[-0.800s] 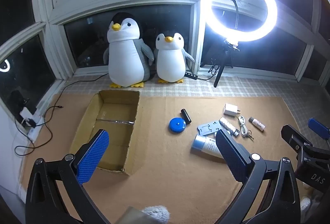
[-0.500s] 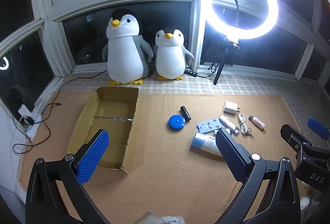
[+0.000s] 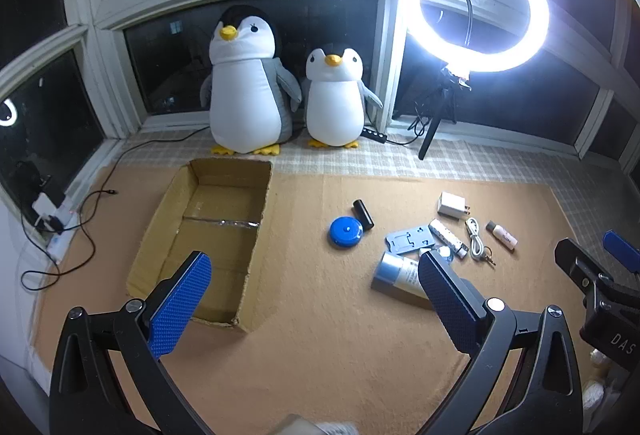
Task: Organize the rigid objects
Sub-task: 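Move the left tool over the cardboard box while the right tool approaches the items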
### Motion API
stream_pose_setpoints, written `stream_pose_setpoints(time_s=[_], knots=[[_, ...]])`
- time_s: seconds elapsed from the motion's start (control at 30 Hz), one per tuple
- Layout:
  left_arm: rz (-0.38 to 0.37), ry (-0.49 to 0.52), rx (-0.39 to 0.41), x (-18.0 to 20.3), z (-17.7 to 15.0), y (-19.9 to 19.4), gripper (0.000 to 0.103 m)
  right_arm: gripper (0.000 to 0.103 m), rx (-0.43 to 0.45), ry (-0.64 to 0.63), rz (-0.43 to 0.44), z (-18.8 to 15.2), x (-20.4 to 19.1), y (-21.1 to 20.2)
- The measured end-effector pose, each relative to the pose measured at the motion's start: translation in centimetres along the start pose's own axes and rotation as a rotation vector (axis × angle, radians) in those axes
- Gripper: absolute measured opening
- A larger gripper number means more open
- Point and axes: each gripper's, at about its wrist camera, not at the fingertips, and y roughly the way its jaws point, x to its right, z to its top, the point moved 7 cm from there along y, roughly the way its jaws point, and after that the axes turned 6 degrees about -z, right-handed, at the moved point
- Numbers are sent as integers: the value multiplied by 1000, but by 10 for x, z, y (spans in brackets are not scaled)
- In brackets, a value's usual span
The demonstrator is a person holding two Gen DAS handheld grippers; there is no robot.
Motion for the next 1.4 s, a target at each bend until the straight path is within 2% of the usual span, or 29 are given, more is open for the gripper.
stream_pose_setpoints(time_s=[0.73,1.4], knots=[[59,4,-2,-14,-10,11,102,103,7,-2,-82,-3,11,7],[84,10,6,-17,-10,13,102,103,8,6,-85,-5,13,10]])
